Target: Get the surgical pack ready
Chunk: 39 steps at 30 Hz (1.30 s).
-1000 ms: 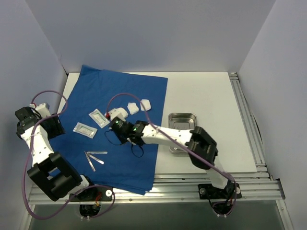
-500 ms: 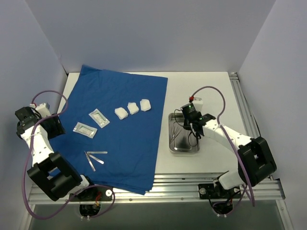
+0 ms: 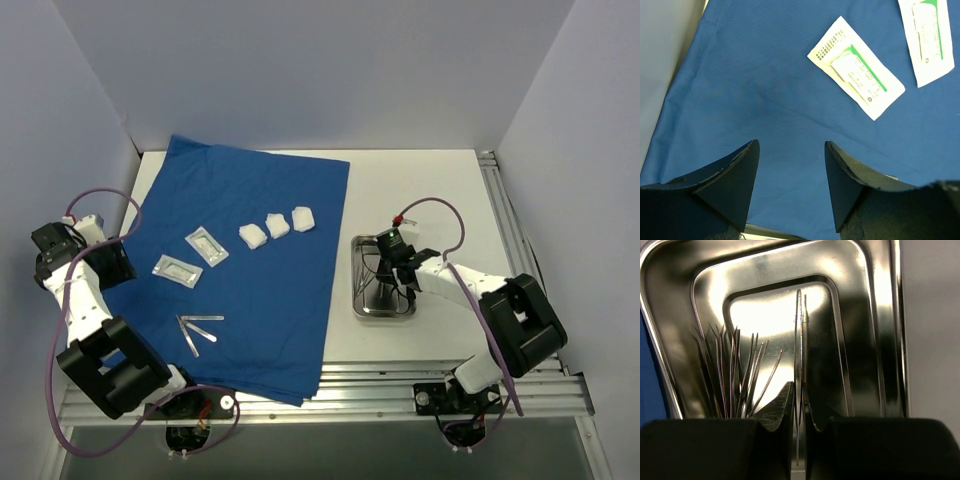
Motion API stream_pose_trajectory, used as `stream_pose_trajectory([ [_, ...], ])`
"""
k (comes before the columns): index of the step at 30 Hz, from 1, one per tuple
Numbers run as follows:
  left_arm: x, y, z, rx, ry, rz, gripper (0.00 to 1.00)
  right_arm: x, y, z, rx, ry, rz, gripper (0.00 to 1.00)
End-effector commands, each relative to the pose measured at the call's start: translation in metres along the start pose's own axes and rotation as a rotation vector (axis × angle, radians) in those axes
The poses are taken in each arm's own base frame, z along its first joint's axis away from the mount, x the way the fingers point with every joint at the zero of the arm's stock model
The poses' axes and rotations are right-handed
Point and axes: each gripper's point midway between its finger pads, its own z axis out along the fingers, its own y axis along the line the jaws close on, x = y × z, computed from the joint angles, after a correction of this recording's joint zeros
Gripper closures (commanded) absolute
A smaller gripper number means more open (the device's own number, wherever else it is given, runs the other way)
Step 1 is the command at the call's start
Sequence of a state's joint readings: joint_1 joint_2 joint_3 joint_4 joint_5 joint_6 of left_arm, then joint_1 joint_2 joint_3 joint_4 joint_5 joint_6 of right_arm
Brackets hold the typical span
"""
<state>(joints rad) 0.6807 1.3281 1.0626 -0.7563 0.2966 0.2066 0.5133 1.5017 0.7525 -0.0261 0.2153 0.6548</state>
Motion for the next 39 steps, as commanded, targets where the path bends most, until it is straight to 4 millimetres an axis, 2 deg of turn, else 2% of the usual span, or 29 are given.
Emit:
stream_pose_trajectory([
  [1, -0.009, 0.0, -0.003, 0.011, -0.03, 0.016, 0.36, 0.002, 0.01, 0.007, -0.023, -0.005, 0.017, 1.0],
  [11, -0.01, 0.0, -0.002, 0.013, -0.027, 0.016, 0.36, 0.005, 0.02, 0.024, -0.021, 0.016, -0.015, 1.0],
  [21, -0.008, 0.0, -0.001, 0.012, -0.022, 0.016, 0.36, -0.005, 0.032, 0.025, -0.037, 0.001, -0.045, 1.0],
  [28, -0.009, 0.001, -0.002, 0.011, -0.027, 0.018, 0.36, -0.01, 0.029, 0.009, -0.016, -0.037, -0.065, 1.0],
  [32, -0.009, 0.0, -0.003, 0.011, -0.03, 0.019, 0.36, -0.004, 0.028, -0.006, 0.007, -0.04, -0.091, 1.0],
  [39, -0.009, -0.001, -0.003, 0.017, -0.031, 0.018, 0.36, -0.002, 0.027, -0.014, 0.014, -0.055, -0.089, 1.0],
])
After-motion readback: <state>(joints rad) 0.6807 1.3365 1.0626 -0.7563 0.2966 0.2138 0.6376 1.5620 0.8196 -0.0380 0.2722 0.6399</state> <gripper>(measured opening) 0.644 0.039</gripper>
